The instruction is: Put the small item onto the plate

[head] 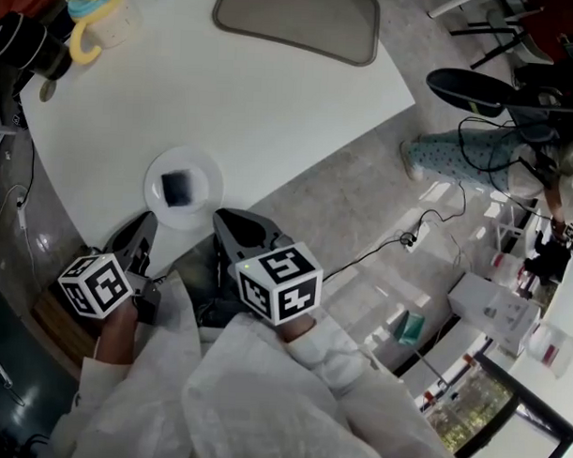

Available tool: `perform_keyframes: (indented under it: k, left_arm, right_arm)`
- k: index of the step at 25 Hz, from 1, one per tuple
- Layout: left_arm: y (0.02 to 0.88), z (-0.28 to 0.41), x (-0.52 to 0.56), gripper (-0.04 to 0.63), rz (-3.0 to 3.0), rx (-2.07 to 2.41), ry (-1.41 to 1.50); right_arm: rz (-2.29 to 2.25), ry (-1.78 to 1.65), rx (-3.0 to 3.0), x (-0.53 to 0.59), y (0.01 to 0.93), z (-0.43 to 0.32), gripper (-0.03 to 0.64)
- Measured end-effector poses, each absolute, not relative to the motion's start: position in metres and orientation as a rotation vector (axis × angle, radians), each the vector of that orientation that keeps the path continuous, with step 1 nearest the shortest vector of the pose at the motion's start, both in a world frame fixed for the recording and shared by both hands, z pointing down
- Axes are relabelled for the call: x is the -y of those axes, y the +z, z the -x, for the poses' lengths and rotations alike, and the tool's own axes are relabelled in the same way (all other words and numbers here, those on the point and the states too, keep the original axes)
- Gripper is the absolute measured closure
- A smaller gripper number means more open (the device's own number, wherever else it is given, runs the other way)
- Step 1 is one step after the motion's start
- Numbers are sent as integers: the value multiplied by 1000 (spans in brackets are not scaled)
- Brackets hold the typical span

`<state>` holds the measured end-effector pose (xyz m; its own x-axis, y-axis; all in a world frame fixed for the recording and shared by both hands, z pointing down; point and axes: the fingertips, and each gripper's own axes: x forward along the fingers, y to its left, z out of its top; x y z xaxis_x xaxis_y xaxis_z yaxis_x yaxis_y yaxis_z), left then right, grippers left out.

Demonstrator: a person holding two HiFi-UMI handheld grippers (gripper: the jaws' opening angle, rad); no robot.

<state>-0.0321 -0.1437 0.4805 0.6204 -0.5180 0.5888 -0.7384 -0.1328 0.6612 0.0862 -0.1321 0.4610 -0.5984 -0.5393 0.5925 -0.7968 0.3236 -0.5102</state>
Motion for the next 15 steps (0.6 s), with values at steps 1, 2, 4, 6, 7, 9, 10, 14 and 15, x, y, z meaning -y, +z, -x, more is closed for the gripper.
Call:
perform_keyframes:
  k: [1,2,4,6,7,9,10,14,15]
  left_arm:
    - [483,34,142,584,-1789,1021,269]
    - [486,34,140,584,-1784,1024,276]
    - [489,35,137,584,-1784,1029,292]
    - [493,34,132,584,-1778,1030,306]
    - [495,34,129,584,-1770,1032,312]
    - [498,36,125,583,-1746,1036,322]
    - [499,36,124,583,-1735,1036,325]
    - [499,36,123,581,-1713,1051,325]
    - [499,35,121,581,-1707,1056,324]
  right_arm:
    - [-1191,1151,2275,131,463,-85,600]
    - [-1184,1153,2270,130,465,-84,600]
    - [-1172,1167,2260,128,470,-82,600]
    - [-1157,1186,2249,124,476,-81,600]
    - [-1150,1196,2242,122,478,-81,600]
    - [-1142,1223,2232,118,481,-80,600]
    - [-1143,1240,2230,117,482,-80,600]
    - [-1166,1293,2236,114,482,-85,600]
    - [-1170,1298,2234,112,481,-86,598]
